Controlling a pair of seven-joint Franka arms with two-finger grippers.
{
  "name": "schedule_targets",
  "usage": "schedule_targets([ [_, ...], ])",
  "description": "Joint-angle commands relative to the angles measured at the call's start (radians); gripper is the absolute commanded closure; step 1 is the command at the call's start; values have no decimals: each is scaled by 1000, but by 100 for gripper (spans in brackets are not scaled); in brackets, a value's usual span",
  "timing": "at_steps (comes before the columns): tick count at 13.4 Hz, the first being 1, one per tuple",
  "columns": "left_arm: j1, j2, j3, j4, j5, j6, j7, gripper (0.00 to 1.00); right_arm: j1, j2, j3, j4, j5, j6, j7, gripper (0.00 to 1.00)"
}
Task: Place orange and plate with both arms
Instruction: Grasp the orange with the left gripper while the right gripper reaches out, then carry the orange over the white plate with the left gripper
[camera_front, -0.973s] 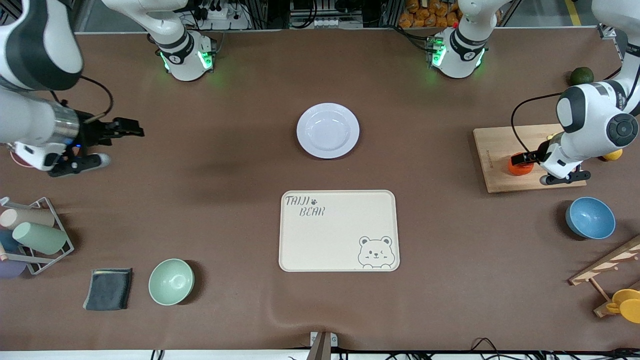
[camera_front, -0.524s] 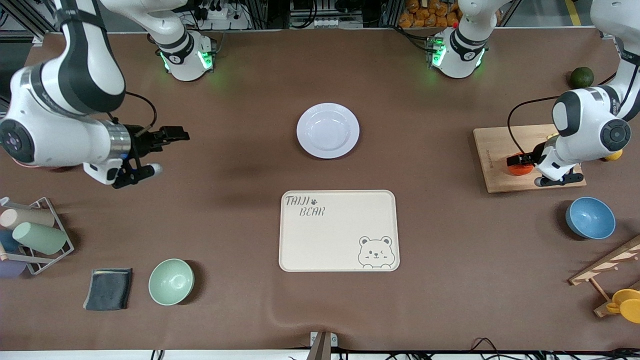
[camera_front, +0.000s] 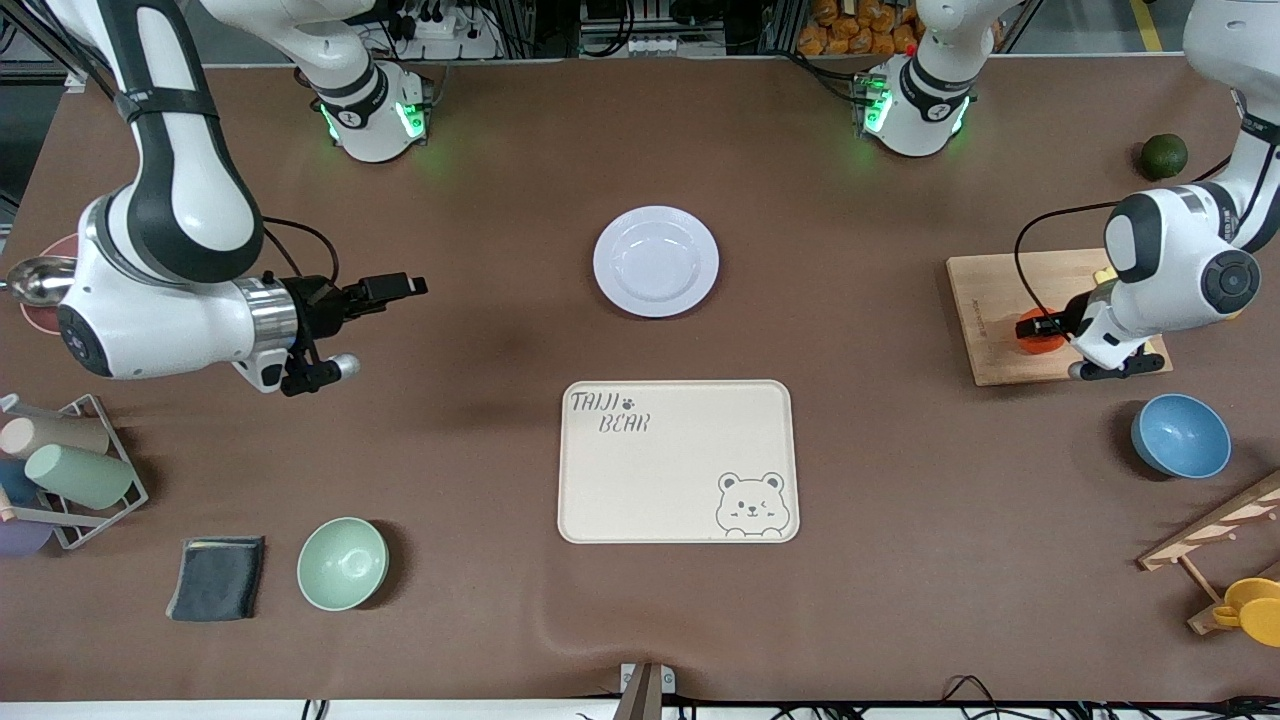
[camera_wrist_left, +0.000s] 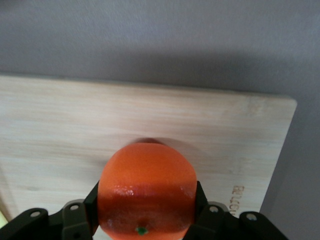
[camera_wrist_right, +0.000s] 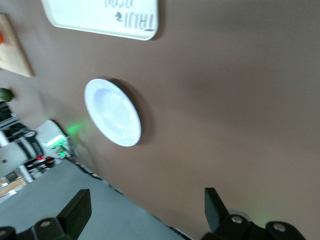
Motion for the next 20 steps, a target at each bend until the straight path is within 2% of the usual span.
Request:
schedule_targets([
  [1, 6, -1, -27, 31, 26, -4, 8, 93, 39, 21, -3, 3, 91, -10, 0, 0],
  [4, 6, -57, -209, 84, 9, -58, -39, 94, 72, 31, -3, 4, 150, 2, 3, 0],
  [7, -27, -22, -396, 217, 9, -173, -310, 94, 92, 50, -3, 9, 164, 76, 3, 0],
  [8, -69, -17, -428, 248, 9, -207, -401, 94, 120, 63, -3, 12, 179, 81, 3, 0],
  [12, -355, -15, -453, 275, 9, -250, -711, 94, 180, 115, -3, 23, 194, 143, 3, 0],
  [15, -604, 44, -450, 311, 20, -242, -1013, 93, 174, 132, -1, 32, 217, 147, -9, 0],
  [17, -700, 112, -450, 339, 23, -235, -1130, 92, 233, 132, -1, 61, 237, 180, -4, 0],
  [20, -814, 217, -449, 321, 26, -101, -1361, 92, 243, 129, -6, 67, 187, 185, -12, 0],
])
